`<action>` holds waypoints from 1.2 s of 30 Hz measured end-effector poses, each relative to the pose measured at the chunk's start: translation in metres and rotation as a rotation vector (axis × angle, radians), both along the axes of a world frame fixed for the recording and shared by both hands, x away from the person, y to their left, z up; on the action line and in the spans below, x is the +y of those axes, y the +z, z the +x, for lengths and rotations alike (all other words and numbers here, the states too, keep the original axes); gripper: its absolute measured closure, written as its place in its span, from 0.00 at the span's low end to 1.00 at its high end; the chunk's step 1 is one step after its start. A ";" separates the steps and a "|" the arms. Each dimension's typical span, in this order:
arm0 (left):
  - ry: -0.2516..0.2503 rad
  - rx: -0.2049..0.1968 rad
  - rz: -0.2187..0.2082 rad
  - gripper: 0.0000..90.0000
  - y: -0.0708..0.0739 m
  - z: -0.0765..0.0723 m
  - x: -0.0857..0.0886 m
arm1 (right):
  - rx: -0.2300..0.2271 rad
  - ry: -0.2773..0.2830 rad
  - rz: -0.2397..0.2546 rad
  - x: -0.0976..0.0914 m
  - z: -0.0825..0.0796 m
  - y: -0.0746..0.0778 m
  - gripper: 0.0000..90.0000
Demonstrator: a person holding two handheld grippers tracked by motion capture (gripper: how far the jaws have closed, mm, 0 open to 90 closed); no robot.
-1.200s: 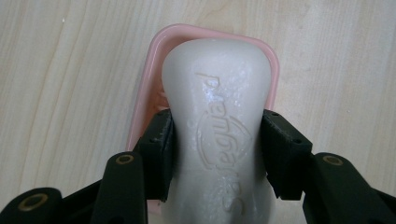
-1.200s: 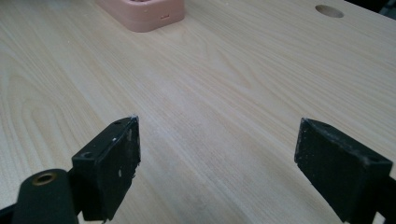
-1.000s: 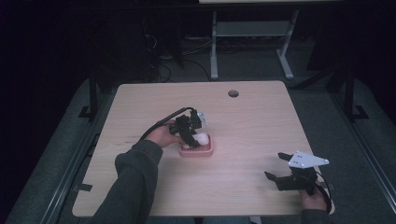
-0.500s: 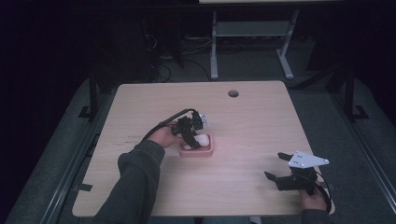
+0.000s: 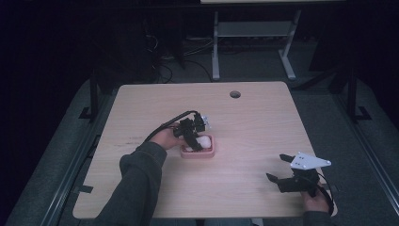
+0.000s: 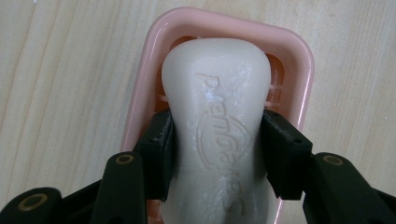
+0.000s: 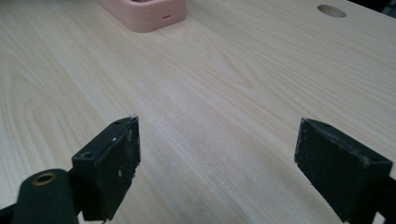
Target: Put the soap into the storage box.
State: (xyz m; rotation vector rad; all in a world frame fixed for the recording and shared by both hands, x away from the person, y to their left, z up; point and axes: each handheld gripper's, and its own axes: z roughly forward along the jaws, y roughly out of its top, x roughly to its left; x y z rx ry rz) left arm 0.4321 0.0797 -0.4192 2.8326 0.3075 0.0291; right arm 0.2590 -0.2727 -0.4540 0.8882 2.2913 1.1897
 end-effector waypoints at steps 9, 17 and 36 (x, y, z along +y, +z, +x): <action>0.001 -0.010 0.010 0.54 0.000 -0.001 0.000 | -0.001 0.002 -0.003 0.000 0.000 0.000 0.15; 0.009 -0.019 -0.019 0.52 0.008 -0.003 0.004 | 0.001 0.005 -0.004 0.001 0.000 0.000 0.15; 0.033 -0.058 -0.052 0.47 0.023 -0.015 0.020 | 0.008 0.004 -0.008 0.002 0.001 -0.001 0.15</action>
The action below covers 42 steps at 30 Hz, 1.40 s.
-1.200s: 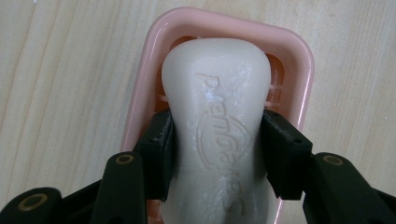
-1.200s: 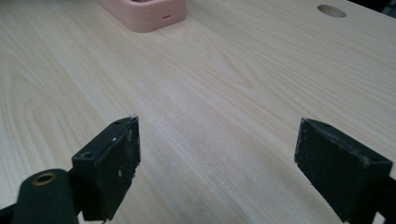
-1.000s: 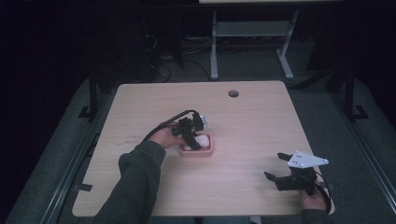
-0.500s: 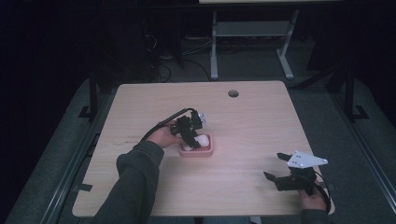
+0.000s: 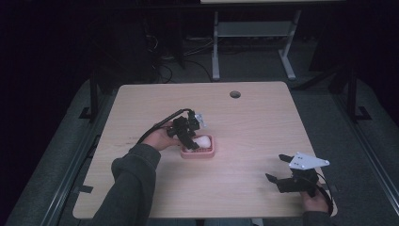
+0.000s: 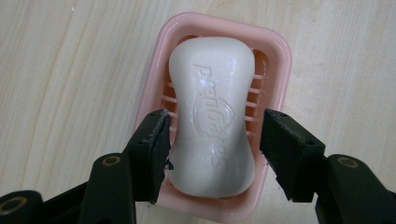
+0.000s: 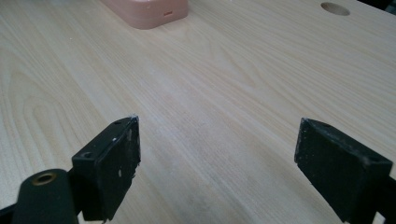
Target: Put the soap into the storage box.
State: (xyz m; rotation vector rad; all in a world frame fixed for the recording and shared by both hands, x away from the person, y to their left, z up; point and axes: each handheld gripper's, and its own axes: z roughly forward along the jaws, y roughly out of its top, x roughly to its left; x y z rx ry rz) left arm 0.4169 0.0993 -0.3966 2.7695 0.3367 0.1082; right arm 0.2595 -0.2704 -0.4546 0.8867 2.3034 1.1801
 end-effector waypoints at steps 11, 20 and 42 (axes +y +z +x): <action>0.011 -0.002 -0.009 0.45 0.004 -0.007 0.009 | 0.001 0.004 -0.006 0.002 0.000 -0.001 0.15; 0.028 -0.011 -0.031 0.44 0.006 -0.012 0.017 | 0.007 0.001 -0.010 0.002 0.001 -0.001 0.15; 0.047 -0.021 -0.062 0.41 0.005 -0.030 0.034 | 0.015 -0.001 -0.024 0.004 0.002 -0.003 0.15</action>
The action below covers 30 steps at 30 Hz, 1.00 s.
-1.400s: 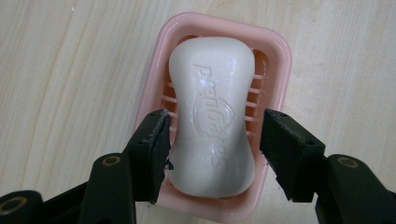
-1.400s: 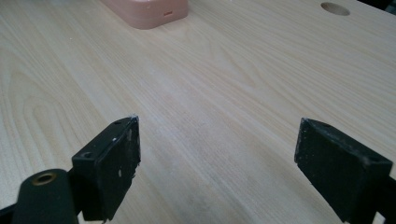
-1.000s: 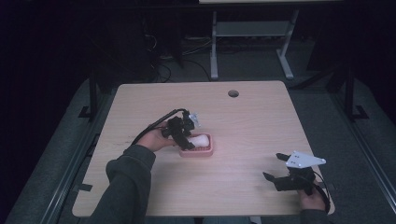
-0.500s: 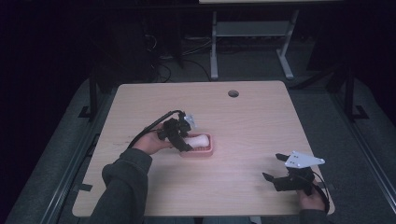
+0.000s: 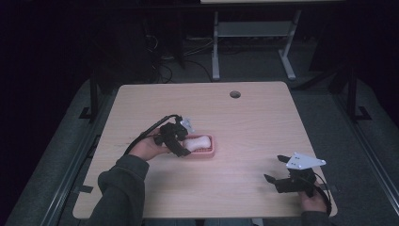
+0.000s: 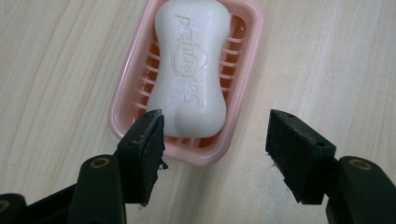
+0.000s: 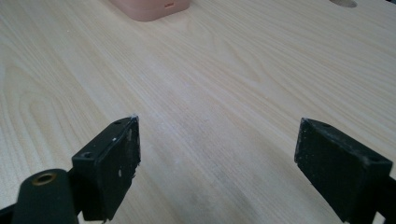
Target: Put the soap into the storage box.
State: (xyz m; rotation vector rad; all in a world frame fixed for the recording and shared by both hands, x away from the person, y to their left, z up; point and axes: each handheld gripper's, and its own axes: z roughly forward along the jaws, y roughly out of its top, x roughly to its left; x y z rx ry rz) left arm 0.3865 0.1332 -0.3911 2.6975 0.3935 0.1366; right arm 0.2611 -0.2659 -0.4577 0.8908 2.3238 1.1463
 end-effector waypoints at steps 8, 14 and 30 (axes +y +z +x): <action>-0.001 0.001 0.002 0.40 -0.001 -0.008 0.005 | -0.001 -0.002 -0.006 0.000 0.001 0.000 0.15; 0.000 -0.003 -0.004 0.39 -0.003 -0.013 0.008 | 0.003 -0.007 -0.007 -0.001 0.000 -0.001 0.15; 0.014 0.001 -0.024 0.38 -0.007 -0.031 0.024 | 0.007 -0.011 -0.021 0.000 0.001 -0.001 0.15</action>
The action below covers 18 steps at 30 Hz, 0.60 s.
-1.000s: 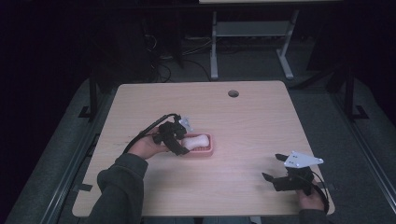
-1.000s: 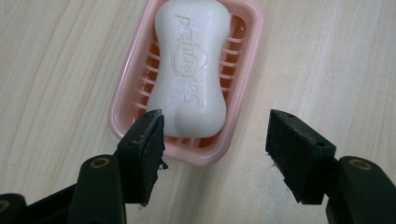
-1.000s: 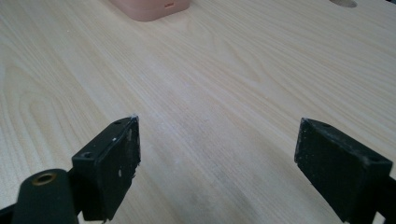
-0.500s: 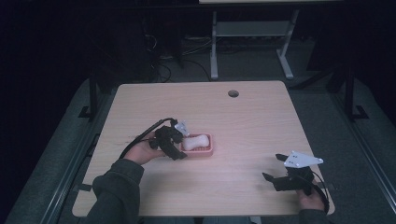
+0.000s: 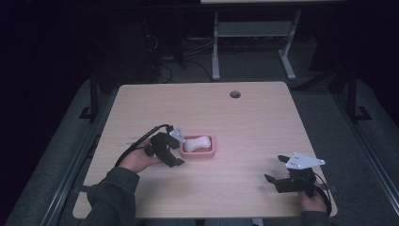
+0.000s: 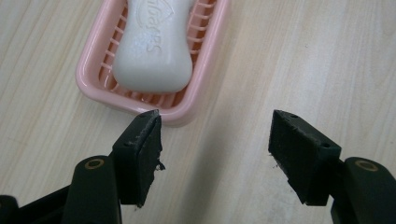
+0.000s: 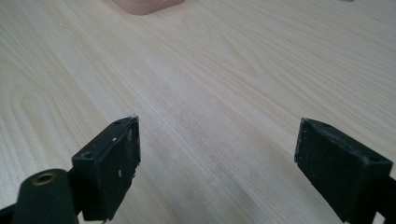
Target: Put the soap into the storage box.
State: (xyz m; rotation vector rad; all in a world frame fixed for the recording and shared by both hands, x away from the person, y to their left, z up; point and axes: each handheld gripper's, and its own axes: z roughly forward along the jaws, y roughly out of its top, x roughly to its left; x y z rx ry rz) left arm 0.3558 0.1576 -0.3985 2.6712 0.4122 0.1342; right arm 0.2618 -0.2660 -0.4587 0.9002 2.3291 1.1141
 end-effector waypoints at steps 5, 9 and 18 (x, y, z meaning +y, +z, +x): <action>0.006 -0.005 -0.001 0.37 -0.001 -0.006 0.006 | 0.003 -0.002 -0.004 0.000 0.000 0.000 0.15; 0.013 -0.010 -0.002 0.36 -0.003 -0.012 0.011 | 0.005 -0.005 -0.007 0.000 0.000 -0.001 0.15; 0.021 -0.018 -0.015 0.34 -0.005 -0.024 0.020 | 0.008 -0.009 -0.011 0.001 0.000 -0.001 0.15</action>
